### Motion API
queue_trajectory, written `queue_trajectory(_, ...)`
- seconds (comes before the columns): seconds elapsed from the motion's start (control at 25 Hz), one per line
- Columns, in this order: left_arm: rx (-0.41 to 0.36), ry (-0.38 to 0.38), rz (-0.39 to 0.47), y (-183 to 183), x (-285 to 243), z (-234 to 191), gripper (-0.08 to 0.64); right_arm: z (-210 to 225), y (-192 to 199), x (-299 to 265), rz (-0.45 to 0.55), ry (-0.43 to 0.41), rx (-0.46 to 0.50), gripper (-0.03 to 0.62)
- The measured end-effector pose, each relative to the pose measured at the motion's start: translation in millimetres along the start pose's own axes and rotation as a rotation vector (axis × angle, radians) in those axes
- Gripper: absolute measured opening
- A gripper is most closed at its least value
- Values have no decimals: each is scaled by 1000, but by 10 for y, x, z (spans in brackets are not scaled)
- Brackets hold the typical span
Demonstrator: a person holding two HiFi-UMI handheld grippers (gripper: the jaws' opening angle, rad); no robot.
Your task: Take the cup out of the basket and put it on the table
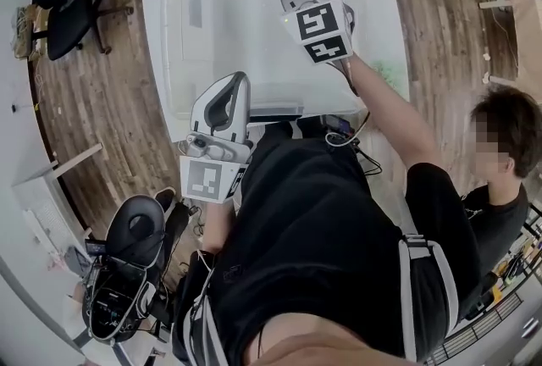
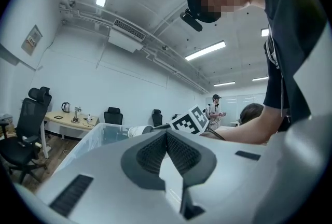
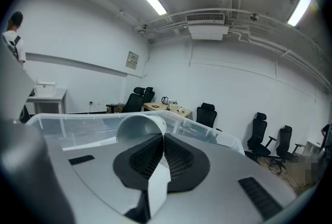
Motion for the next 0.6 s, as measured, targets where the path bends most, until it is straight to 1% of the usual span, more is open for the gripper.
queue_trajectory(0.24, -23, 17, -12, 2, 7, 199, 18, -202, -235, 688, 103, -37, -32, 25)
queue_trajectory(0.44, -26, 38, -18, 25, 27, 333, 18, -435, -292, 1186, 177, -76, -75, 25)
queue_trajectory(0.6, -30, 64, -23, 45, 26, 456, 18, -566, -349, 1505, 271, -90, -103, 25)
Point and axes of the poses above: the fingertips, and each gripper's own axes: x backward along the fingers, z to its right, y out of its underside, the point moved 1 cm from there along x, backward along the fingers, and after that the axes turned 9 degrees about -y, right-handed, at the moved point
